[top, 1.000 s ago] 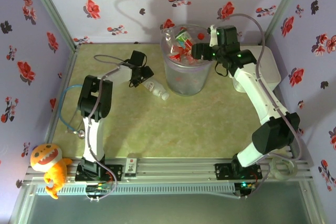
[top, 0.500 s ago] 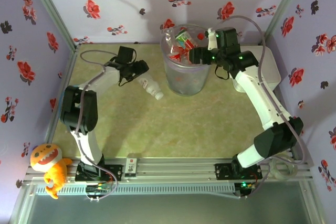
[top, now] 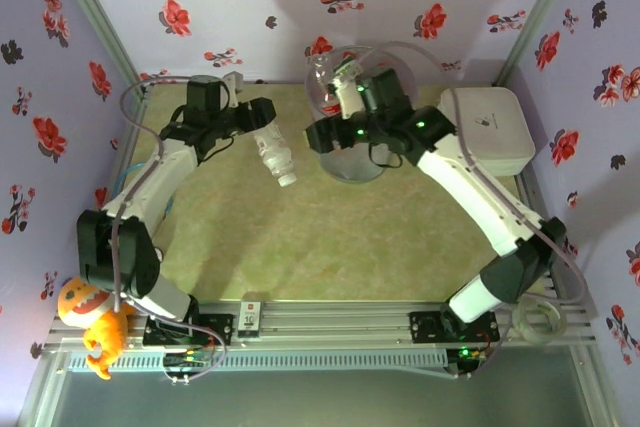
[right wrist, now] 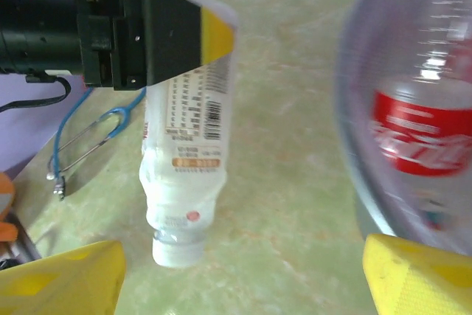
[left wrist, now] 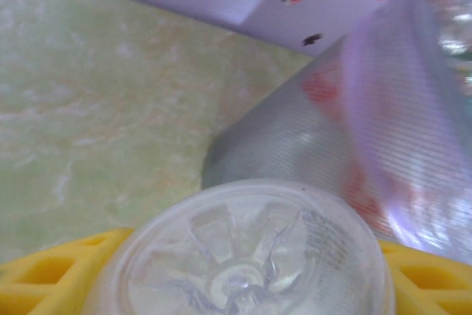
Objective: Put the plastic bottles in the bin
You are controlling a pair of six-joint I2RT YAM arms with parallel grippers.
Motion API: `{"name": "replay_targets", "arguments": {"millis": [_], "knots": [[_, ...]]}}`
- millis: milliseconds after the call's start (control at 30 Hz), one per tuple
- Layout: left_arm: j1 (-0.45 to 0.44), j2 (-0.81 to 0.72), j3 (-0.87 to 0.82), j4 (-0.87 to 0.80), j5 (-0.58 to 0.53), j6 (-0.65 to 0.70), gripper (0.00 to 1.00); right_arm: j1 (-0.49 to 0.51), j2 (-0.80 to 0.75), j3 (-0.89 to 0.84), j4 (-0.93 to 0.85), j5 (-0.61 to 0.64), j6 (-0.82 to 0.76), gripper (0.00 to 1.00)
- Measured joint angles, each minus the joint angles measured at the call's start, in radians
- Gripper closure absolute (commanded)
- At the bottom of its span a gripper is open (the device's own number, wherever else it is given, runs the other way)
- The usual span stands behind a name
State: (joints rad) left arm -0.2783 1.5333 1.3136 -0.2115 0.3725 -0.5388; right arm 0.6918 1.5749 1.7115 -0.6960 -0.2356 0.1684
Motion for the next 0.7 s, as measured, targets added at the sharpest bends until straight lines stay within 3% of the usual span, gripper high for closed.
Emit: {"name": "replay_targets", "arguments": {"millis": [367,700], "knots": [[0.002,-0.093,-0.084,0.153,0.077,-0.056,0.56,0.102,0.171,0.023,0.149,-0.011,0.104,0.13],[0.003,-0.093,-0.111,0.263,0.119,-0.137,0.56,0.107,0.227,0.057,0.206,-0.045,0.147,0.22]]}}
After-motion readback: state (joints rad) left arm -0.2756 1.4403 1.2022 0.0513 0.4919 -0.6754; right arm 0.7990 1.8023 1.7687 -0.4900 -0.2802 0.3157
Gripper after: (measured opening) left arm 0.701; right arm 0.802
